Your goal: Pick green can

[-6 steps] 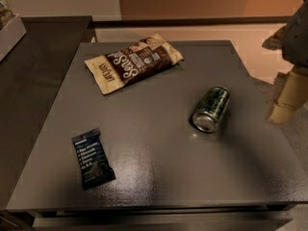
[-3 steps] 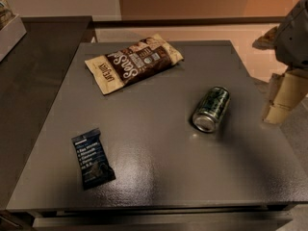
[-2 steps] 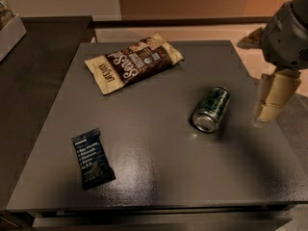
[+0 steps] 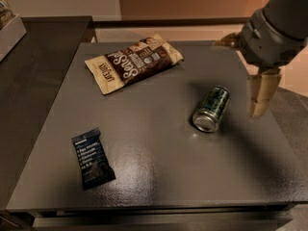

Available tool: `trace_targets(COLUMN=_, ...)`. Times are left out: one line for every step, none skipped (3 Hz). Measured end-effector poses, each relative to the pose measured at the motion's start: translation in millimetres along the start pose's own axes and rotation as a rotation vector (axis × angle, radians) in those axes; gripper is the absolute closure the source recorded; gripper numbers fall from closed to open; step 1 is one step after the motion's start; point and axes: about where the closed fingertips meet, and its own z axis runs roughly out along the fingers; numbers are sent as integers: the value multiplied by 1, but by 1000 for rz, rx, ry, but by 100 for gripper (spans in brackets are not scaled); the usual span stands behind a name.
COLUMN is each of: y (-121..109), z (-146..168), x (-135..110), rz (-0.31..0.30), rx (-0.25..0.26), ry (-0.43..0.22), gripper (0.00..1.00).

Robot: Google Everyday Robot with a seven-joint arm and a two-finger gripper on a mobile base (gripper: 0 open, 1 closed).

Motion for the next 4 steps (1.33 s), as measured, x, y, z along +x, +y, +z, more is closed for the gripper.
trace_targets(y=-8, z=13, x=3, rz=-137, rx=-23, ry=14, gripper=0)
trace_targets(y=-10, z=27, x=5, rz=-275, rx=-71, ry=37, gripper=0)
trace_targets(y=-9, z=41, x=5, rz=-370, rx=-126, ry=53, gripper=0)
trace_targets(y=-3, z=59, x=4, rz=-434, rx=-190, ry=55, gripper=0)
